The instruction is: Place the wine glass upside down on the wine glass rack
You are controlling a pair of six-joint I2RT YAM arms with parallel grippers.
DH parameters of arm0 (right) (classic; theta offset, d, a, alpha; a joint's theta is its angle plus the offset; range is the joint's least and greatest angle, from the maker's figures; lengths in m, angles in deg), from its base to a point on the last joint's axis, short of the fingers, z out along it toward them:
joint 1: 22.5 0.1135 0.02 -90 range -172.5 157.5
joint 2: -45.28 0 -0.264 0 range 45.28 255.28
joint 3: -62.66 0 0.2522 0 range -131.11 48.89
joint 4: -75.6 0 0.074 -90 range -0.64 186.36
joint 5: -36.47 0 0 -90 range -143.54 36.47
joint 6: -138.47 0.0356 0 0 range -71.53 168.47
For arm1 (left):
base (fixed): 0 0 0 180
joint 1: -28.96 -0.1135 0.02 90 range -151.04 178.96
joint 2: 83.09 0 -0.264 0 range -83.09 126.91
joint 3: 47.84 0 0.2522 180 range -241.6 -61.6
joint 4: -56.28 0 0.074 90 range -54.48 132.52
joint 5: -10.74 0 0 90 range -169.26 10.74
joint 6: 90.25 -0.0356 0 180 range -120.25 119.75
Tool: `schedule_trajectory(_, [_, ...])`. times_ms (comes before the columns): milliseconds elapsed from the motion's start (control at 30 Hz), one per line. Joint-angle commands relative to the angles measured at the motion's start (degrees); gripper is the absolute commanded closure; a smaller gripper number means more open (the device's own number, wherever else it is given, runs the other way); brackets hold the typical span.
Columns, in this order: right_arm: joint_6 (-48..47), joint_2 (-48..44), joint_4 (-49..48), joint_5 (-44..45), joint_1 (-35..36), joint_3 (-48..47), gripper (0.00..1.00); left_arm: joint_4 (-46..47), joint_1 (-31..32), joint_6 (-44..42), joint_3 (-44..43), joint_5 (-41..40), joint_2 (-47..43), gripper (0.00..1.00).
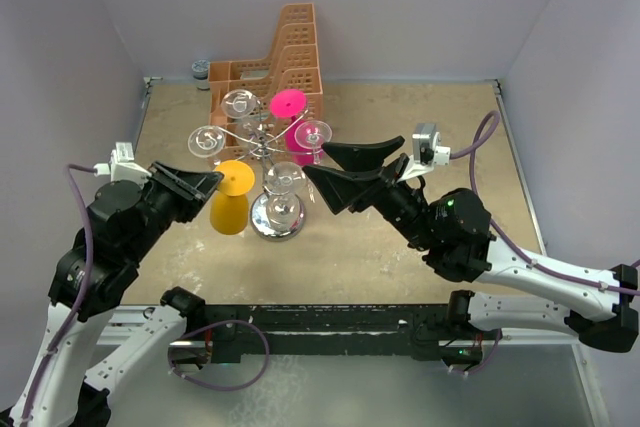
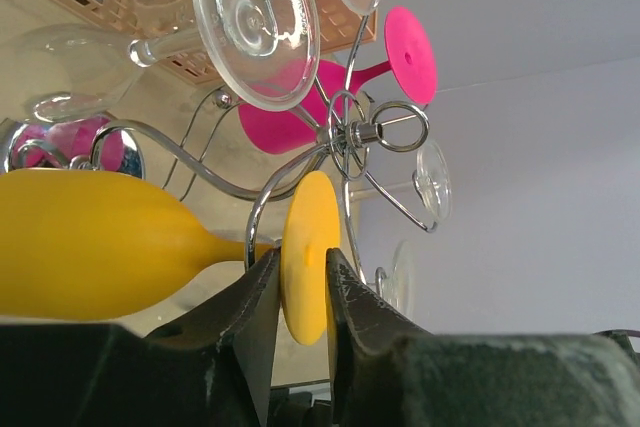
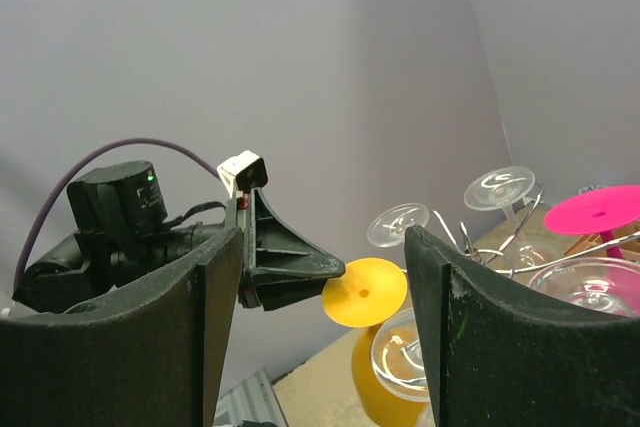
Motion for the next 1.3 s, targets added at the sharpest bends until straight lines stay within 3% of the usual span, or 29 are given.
schedule_trajectory(0, [1.26,-0.53,-1.72,1.87,0.26,-0.62,0.33,-2.10,0.29,-3.84,-3.40,2.15,2.23,0.76])
schedule_trajectory(500, [2.50,-0.85,-1.00,3.30,0.31,-0.53,0.33,-12.06,0.31,-10.38,-12.46,0.82,6.48,0.51])
schedule_trajectory(833, [4.14,-1.57,1.26,5.72,0.28,-0.05,0.33,-18.34,0.26,-14.73,-19.91,-4.75,8.97,0.48])
schedule_trajectory(1000, [6.82,-3.63,9.93,14.10,0.27,1.05,0.30,-18.33,0.26,-22.20,-23.51,-10.04,8.06,0.46])
schedule_trajectory(1267, [12.61,-9.39,37.69,34.07,0.22,1.31,0.27,-12.19,0.27,-34.23,-21.06,-24.37,0.46,0.42])
